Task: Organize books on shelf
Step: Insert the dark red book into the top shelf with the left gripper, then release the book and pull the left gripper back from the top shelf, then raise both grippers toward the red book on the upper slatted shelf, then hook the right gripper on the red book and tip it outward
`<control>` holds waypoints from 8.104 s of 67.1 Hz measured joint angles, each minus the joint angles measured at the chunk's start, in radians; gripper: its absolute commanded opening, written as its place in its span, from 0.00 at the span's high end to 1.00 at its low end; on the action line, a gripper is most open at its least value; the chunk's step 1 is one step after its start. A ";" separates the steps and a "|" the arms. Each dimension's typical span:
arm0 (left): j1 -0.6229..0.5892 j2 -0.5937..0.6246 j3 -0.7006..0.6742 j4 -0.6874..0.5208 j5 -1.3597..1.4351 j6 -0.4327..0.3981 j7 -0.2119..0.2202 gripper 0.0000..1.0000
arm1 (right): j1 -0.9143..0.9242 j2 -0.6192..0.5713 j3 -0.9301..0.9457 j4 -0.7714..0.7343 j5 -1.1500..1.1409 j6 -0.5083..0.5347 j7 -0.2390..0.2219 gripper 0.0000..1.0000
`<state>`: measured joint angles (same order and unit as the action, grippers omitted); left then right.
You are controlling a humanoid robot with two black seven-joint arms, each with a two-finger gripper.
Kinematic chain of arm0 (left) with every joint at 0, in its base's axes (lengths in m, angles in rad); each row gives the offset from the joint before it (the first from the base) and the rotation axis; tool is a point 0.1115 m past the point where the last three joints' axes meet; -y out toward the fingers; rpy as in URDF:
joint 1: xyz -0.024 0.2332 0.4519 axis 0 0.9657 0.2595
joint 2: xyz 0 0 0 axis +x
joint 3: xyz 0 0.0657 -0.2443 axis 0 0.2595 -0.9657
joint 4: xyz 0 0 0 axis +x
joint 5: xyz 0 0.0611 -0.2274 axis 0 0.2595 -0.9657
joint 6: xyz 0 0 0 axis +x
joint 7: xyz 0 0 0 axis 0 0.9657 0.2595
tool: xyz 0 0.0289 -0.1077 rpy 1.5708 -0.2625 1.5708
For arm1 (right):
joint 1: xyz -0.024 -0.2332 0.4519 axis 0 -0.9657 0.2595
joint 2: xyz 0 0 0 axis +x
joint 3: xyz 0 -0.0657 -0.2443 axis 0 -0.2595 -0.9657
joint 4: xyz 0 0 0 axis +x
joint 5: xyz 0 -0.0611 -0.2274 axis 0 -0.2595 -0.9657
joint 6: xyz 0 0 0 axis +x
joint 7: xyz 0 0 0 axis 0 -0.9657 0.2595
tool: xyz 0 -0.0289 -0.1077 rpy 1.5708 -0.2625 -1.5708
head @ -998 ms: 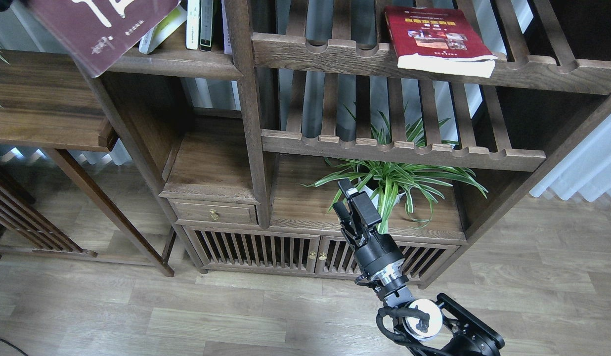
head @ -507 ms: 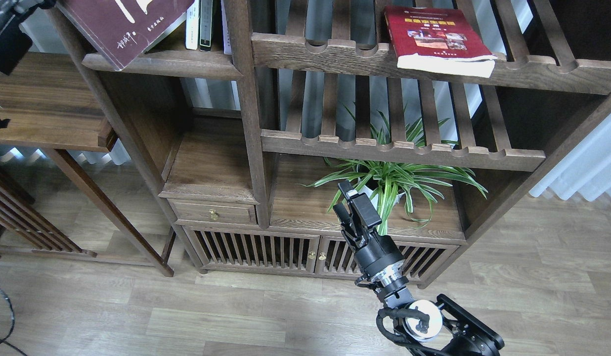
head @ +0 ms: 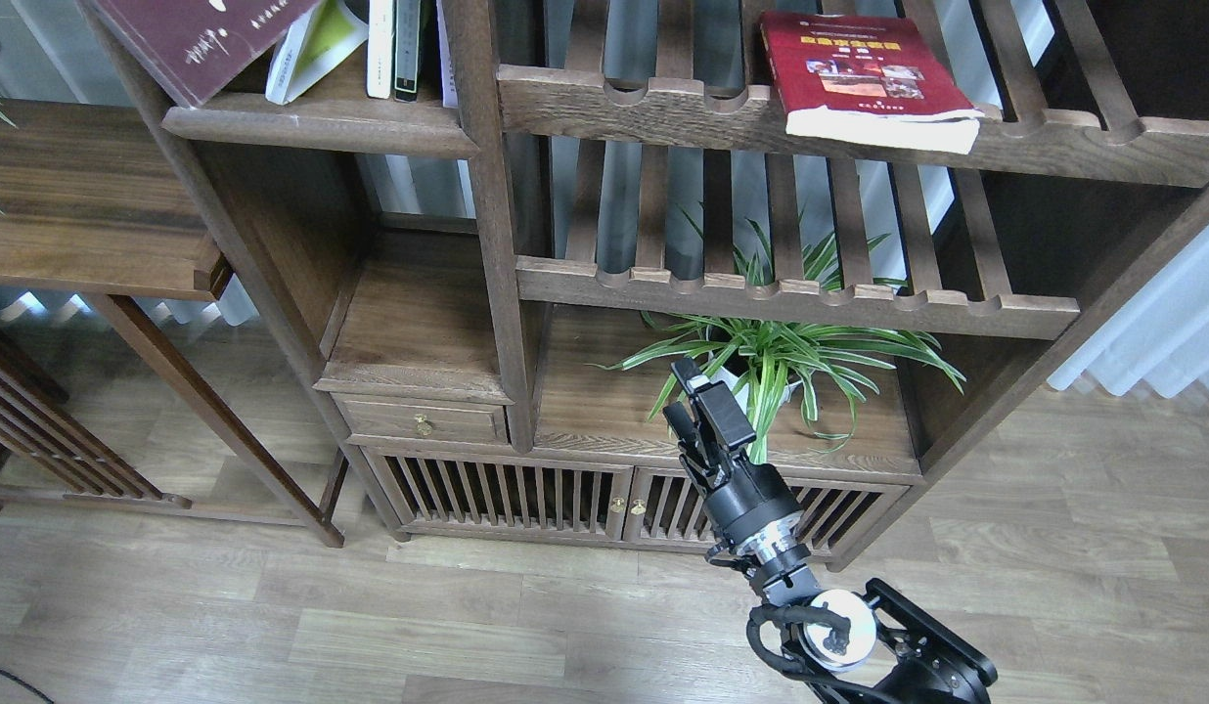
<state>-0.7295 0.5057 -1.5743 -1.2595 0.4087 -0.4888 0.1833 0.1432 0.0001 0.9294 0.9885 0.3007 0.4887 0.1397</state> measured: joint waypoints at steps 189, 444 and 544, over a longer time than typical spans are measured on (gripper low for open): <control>-0.496 -0.215 0.643 0.796 0.214 0.130 -0.555 0.96 | -0.029 0.000 -0.021 -0.010 0.003 0.000 0.001 0.02; 0.156 -0.412 0.536 0.012 -0.151 0.000 -0.324 0.25 | 0.091 0.000 0.359 0.400 0.014 0.000 0.014 0.03; 0.156 -0.423 0.531 0.023 -0.148 0.000 -0.290 0.19 | 0.192 -0.173 0.376 0.380 0.074 -0.370 -0.024 0.07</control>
<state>-0.5733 0.0831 -1.0436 -1.2362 0.2607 -0.4888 -0.1063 0.3353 -0.1726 1.3058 1.3682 0.3744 0.1182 0.1155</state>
